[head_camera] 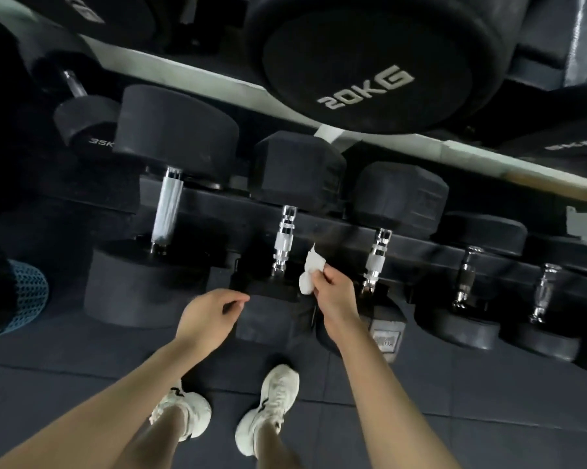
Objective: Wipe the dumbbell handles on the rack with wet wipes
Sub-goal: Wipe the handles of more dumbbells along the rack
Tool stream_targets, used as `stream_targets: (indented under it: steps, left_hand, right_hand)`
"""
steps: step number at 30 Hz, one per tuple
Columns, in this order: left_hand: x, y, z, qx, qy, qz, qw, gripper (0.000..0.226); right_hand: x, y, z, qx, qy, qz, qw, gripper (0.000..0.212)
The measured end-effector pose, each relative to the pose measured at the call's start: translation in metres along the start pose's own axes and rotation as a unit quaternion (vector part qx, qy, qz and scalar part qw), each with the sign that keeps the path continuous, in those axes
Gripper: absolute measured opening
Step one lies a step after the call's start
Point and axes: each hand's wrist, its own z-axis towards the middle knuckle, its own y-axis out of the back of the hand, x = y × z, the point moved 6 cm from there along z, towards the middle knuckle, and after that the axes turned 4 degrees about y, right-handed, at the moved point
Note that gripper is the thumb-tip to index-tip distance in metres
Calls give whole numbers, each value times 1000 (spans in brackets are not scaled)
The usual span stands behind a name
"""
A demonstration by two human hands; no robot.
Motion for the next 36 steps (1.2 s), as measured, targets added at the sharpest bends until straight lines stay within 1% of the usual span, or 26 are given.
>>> stream_targets:
  steps: [2, 4, 6, 7, 9, 10, 12, 13, 15, 16, 18, 20, 22, 24, 26, 27, 29, 31, 34, 36]
  left_hand:
    - [-2, -3, 5, -8, 0, -5, 1000, 29]
    - [-9, -8, 9, -17, -3, -3, 1000, 51]
    - [-16, -17, 15, 1, 9, -4, 1000, 73]
    - [-18, -23, 21, 16, 20, 1, 1000, 78]
    - [-17, -37, 36, 26, 37, 9, 999, 74]
    - [-16, -42, 44, 9, 41, 4, 999, 67]
    - [-12, -50, 57, -59, 39, -4, 997, 54]
    - [-11, -53, 61, -98, 32, -7, 995, 48]
    - [-11, -57, 61, -169, 4, -31, 985, 46]
    - [-11, -57, 59, -200, -10, -43, 979, 47]
    - [-10, -56, 57, -237, -24, -45, 970, 46]
    - [-10, -54, 55, -252, -24, -38, 967, 44]
    - [-11, -55, 55, -245, -10, -39, 969, 43]
    - [-14, -55, 55, -235, -2, -39, 971, 46]
    - [-15, -55, 56, -230, -3, -45, 972, 50]
    - [-15, -56, 56, -223, -2, -51, 973, 50]
    - [-15, -57, 56, -221, -5, -45, 974, 51]
    - [-15, -56, 57, -230, -8, -41, 972, 50]
    - [-14, -56, 56, -247, -15, -30, 969, 47]
    - [-14, -56, 56, -245, -10, -35, 969, 47]
  right_hand:
    - [-5, -3, 9, 1, 22, -56, 998, 22]
    - [-6, -1, 22, -4, 43, -83, 996, 23]
    - [-3, -7, 36, 3, 61, -115, 991, 21]
    - [-4, -14, 45, 7, 63, -129, 990, 19]
    - [-8, -29, 61, 23, 55, -154, 986, 21]
    - [-12, -38, 67, 40, 42, -164, 985, 19]
    - [-22, -51, 74, 71, 17, -170, 983, 19]
    - [-27, -53, 76, 72, 14, -162, 984, 20]
    - [-30, -53, 79, 61, 25, -110, 992, 18]
    - [-28, -53, 82, 56, 34, -65, 996, 16]
    - [-11, -55, 94, 33, 65, 15, 997, 20]
    - [8, -56, 106, 11, 90, 62, 994, 19]
    - [11, -57, 107, 20, 85, 90, 992, 18]
    - [-5, -57, 97, 64, 52, 75, 994, 12]
    - [-18, -56, 83, 106, 16, 5, 994, 19]
    - [-19, -53, 80, 101, 6, -19, 995, 19]
    - [-7, -52, 83, 75, 13, -20, 997, 13]
    - [9, -56, 91, 52, 33, 9, 998, 9]
    - [28, -60, 106, -2, 71, 91, 993, 6]
    - [25, -63, 103, -15, 69, 98, 993, 7]
